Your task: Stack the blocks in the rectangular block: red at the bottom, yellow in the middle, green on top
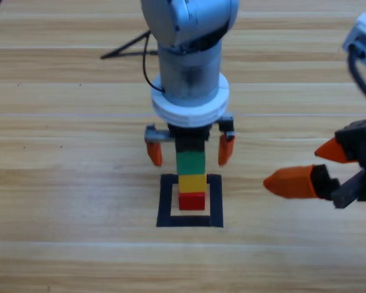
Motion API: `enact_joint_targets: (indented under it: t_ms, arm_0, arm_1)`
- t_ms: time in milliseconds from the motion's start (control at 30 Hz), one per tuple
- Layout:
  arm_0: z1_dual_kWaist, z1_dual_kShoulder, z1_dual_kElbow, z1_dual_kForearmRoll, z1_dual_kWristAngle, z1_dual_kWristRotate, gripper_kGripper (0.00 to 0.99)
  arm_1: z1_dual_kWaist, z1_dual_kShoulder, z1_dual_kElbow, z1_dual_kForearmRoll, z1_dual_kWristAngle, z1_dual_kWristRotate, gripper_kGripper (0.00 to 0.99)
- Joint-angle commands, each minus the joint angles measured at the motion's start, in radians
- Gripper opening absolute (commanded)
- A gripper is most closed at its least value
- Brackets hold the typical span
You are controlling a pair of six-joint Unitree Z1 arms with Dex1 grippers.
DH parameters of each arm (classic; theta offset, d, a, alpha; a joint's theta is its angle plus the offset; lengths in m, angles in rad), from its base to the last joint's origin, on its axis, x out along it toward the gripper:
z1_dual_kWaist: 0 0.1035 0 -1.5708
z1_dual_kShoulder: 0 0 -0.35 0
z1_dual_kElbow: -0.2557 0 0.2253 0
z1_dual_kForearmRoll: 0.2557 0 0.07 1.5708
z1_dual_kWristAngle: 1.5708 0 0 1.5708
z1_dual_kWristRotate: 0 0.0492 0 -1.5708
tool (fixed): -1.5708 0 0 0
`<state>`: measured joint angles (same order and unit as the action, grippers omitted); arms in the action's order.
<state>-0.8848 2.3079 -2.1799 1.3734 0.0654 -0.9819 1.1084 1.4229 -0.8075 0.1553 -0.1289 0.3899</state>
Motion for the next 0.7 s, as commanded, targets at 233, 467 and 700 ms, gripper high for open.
enact_joint_targets:
  t_ms: [233,467,700]
  arm_0:
    - [-0.218,-0.567,0.252,-0.027,0.384,-0.130,0.980]
    - [-0.345,-0.956,0.897,-0.438,0.531,-0.032,0.990]
    - [-0.322,-1.300,1.410,-0.809,0.521,0.177,0.990]
  arm_1:
    - [-0.024,-0.047,0.028,0.006,-0.005,-0.020,0.988]
    - [-0.024,-0.025,0.027,0.006,0.012,-0.025,0.988]
    - [-0.024,-0.013,0.028,0.006,0.012,-0.031,0.988]
